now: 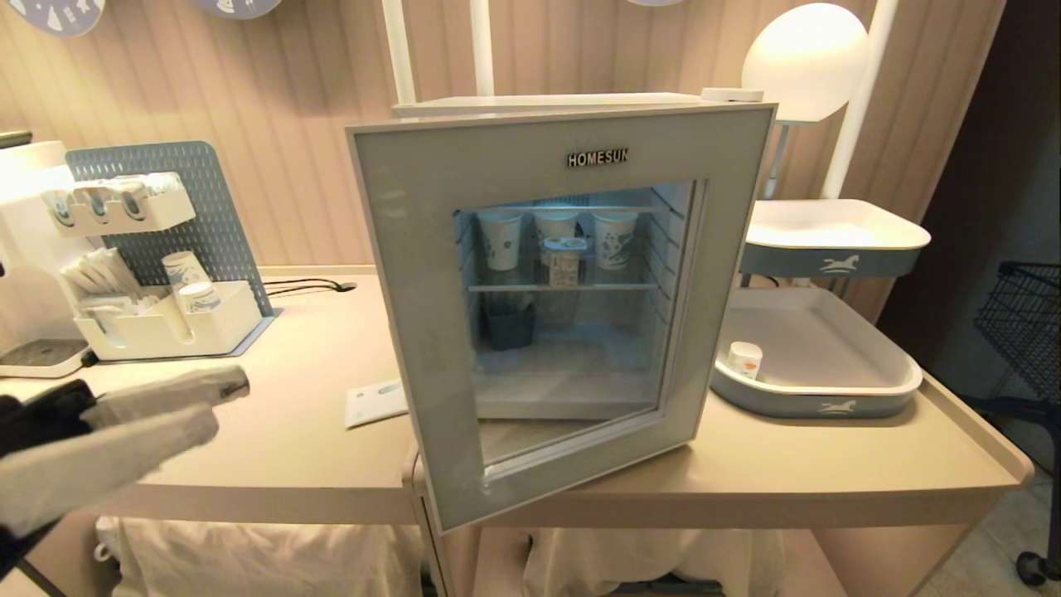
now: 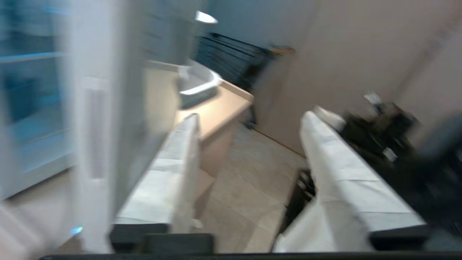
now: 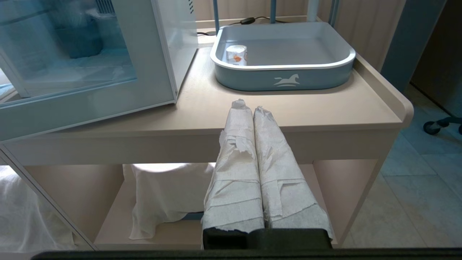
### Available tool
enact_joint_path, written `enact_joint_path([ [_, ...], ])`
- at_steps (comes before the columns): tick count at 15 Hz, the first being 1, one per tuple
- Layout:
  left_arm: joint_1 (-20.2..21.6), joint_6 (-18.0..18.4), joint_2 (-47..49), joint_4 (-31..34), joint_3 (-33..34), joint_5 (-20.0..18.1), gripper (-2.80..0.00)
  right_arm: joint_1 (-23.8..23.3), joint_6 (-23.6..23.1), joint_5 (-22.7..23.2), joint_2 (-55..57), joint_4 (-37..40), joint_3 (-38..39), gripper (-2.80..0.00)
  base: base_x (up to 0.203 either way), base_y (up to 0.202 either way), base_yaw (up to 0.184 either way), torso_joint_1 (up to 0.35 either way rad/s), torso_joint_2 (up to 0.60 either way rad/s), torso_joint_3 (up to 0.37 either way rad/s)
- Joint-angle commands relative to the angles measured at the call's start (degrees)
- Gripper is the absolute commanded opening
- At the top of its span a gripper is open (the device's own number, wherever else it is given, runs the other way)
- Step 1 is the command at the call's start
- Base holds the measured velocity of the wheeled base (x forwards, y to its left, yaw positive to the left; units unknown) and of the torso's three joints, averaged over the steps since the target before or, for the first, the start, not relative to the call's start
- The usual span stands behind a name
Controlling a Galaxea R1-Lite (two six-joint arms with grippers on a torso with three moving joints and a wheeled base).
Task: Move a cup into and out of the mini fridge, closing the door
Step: Open the freezer door
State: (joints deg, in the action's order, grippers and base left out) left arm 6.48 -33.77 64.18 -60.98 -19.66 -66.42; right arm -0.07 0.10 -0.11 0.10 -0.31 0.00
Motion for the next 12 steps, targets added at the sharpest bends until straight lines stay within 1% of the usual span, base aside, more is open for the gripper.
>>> enact_joint_path([
  [1, 2.8, -0.1, 9.2, 1.3, -4.6, 3.3, -2.80, 0.0, 0.0, 0.0, 0.1, 0.0, 0.0, -2.80, 0.000, 0.000, 0.000, 0.000, 0.00, 0.000],
  [2, 3.1, 0.6, 13.3, 1.7, -6.2, 5.7, -2.80, 0.0, 0.0, -0.1, 0.1, 0.0, 0.0, -2.80, 0.000, 0.000, 0.000, 0.000, 0.00, 0.000],
  [3, 3.3, 2.3, 17.8, 1.9, -7.6, 8.0, -2.80, 0.0, 0.0, -0.1, 0.1, 0.0, 0.0, -2.80, 0.000, 0.000, 0.000, 0.000, 0.00, 0.000],
  [4, 3.2, 5.4, 22.3, 2.0, -8.7, 10.1, -2.80, 0.0, 0.0, 0.0, 0.1, 0.0, 0.0, -2.80, 0.000, 0.000, 0.000, 0.000, 0.00, 0.000],
  [5, 2.7, 9.5, 26.8, 2.1, -9.9, 13.0, -2.80, 0.0, 0.0, -0.1, 0.1, 0.0, 0.0, -2.80, 0.000, 0.000, 0.000, 0.000, 0.00, 0.000],
  [6, 1.5, 13.8, 31.3, 2.3, -11.2, 17.5, -2.80, 0.0, 0.0, -0.1, 0.1, 0.0, 0.0, -2.80, 0.000, 0.000, 0.000, 0.000, 0.00, 0.000],
  [7, -0.8, 17.5, 35.3, 2.3, -12.6, 22.9, -2.80, 0.0, 0.0, -0.1, 0.1, 0.0, 0.0, -2.80, 0.000, 0.000, 0.000, 0.000, 0.00, 0.000],
  [8, -4.1, 20.5, 38.3, 2.3, -13.9, 27.6, -2.80, 0.0, 0.0, 0.0, 0.1, -0.1, 0.0, -2.80, 0.000, 0.000, 0.000, 0.000, 0.00, 0.000],
  [9, -7.4, 22.5, 40.3, 2.4, -15.1, 30.3, -2.80, 0.0, 0.0, -0.1, 0.1, 0.0, 0.0, -2.80, 0.000, 0.000, 0.000, 0.000, 0.00, 0.000],
  [10, -10.6, 23.3, 41.7, 2.5, -16.3, 31.4, -2.80, 0.0, 0.0, -0.1, 0.1, 0.0, 0.0, -2.80, 0.000, 0.000, 0.000, 0.000, 0.00, 0.000],
  [12, -15.7, 23.5, 43.7, 2.8, -18.4, 32.2, -2.80, 0.0, 0.0, 0.0, 0.1, 0.0, 0.0, -2.80, 0.000, 0.000, 0.000, 0.000, 0.00, 0.000],
])
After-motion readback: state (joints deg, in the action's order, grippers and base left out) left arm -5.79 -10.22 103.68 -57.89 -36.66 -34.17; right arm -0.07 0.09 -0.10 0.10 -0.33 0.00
